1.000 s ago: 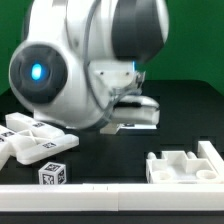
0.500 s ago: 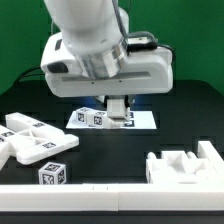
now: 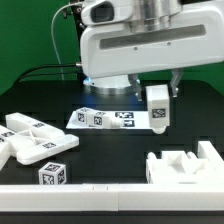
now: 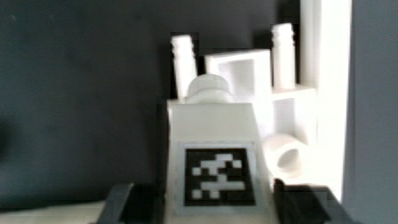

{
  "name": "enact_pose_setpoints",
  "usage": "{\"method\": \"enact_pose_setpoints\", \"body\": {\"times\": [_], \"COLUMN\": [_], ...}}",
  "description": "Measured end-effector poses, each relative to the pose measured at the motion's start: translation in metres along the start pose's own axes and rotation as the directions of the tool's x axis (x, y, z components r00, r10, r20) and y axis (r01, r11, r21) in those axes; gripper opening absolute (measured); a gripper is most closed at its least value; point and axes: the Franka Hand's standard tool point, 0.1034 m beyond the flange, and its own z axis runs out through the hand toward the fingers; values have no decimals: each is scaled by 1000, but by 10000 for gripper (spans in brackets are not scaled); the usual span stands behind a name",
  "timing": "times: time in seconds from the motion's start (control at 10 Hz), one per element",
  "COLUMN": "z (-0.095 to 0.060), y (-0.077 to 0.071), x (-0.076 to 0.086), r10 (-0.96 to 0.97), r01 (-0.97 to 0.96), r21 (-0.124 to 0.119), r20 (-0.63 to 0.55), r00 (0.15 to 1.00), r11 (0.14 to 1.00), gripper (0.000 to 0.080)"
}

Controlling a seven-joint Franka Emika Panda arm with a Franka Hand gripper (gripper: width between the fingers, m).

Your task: Assemble chair

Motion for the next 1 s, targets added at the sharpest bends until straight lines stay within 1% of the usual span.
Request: {"method": "enact_pose_setpoints", "body": {"times": [0.1,0.2,0.3,0.4,0.5,0.6,0.7,0.8,0.9,1.0], "z": [3,6,3,6,6,9,18,21,26,24], "y": [2,5,6,4,-12,-34,-50,-54,-52,-52], "x": [-12,-23,-11,-14,-10,-2,6,14,12,12], "r10": [22,22,15,4,-7,-42,-68,-119,-111,-111], "r01": [-24,-25,-24,-18,-8,27,55,97,89,89], "r21": [-15,-20,-29,-36,-34,-37,-41,-70,-67,-66], "r20": [-121,-149,-277,-339,-407,-478,-501,-557,-540,-542], "r00": [992,989,961,941,914,877,863,822,834,833], "r11": [1000,999,999,999,999,999,998,993,994,994], "gripper": [284,284,284,284,284,284,284,284,284,284]}}
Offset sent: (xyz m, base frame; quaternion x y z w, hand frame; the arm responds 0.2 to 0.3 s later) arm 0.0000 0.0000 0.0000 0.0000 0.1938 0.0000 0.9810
